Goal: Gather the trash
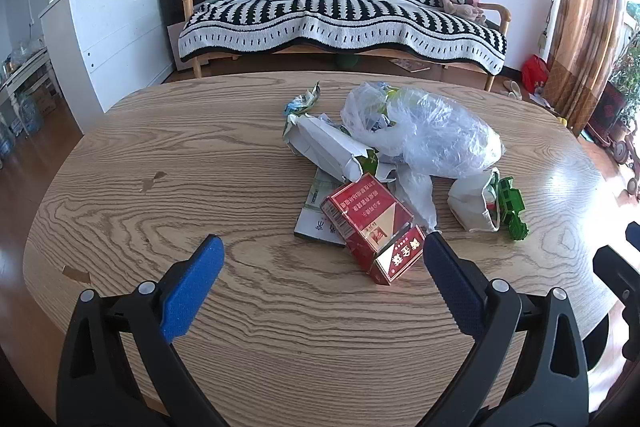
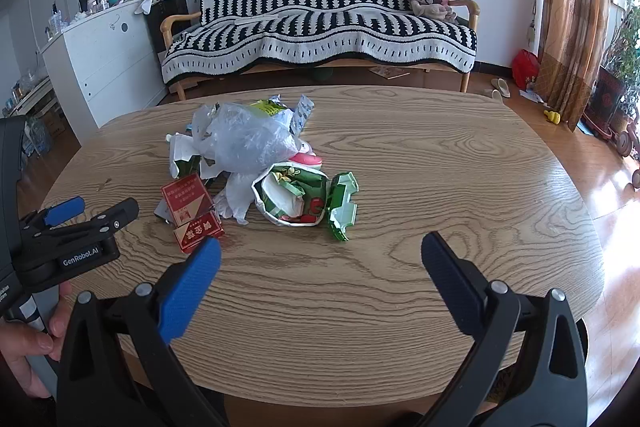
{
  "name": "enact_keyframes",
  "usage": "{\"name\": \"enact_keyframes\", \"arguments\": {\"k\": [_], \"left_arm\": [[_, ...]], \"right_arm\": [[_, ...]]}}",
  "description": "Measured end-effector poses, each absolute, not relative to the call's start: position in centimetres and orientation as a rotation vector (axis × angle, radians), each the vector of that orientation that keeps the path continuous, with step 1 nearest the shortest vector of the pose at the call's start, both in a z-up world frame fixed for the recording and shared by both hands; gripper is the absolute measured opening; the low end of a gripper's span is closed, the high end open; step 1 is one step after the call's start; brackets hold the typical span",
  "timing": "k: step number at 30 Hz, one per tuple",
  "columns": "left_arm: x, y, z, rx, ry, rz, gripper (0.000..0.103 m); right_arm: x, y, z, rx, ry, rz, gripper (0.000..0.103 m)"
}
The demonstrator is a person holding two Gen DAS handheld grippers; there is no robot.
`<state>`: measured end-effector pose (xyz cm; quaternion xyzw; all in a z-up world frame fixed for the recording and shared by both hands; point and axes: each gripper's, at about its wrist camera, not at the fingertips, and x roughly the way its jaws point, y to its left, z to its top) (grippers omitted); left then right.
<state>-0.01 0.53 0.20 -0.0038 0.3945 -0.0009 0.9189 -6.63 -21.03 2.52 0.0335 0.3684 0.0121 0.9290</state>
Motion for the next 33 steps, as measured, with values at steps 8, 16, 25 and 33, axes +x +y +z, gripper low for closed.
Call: {"name": "enact_keyframes", "arguments": {"k": [8,16,25,33], "left_arm": [[0.0,0.5,0.2,-0.006,0.811,-0.002,0.097],[0.0,0.5,0.2,-0.007,0.811,-0.001,0.097],[-0.1,0.6,-0.2,-0.014,0.823,-0.006,0.097],[3.3,-0.1,-1.0,-0.031,0.899,-0.037,0.097]], "right_arm": [[-6.7,-21.0,2.5,0.069,0.753,0.023,0.097],[-6.7,-21.0,2.5,0.069,0.753,0.023,0.097],[-6.7,-21.4,2.6,0.063,0.759,0.02,0.097],[-5.3,-22.7,1.9,0.062,0.785,-0.016,0.097]]}}
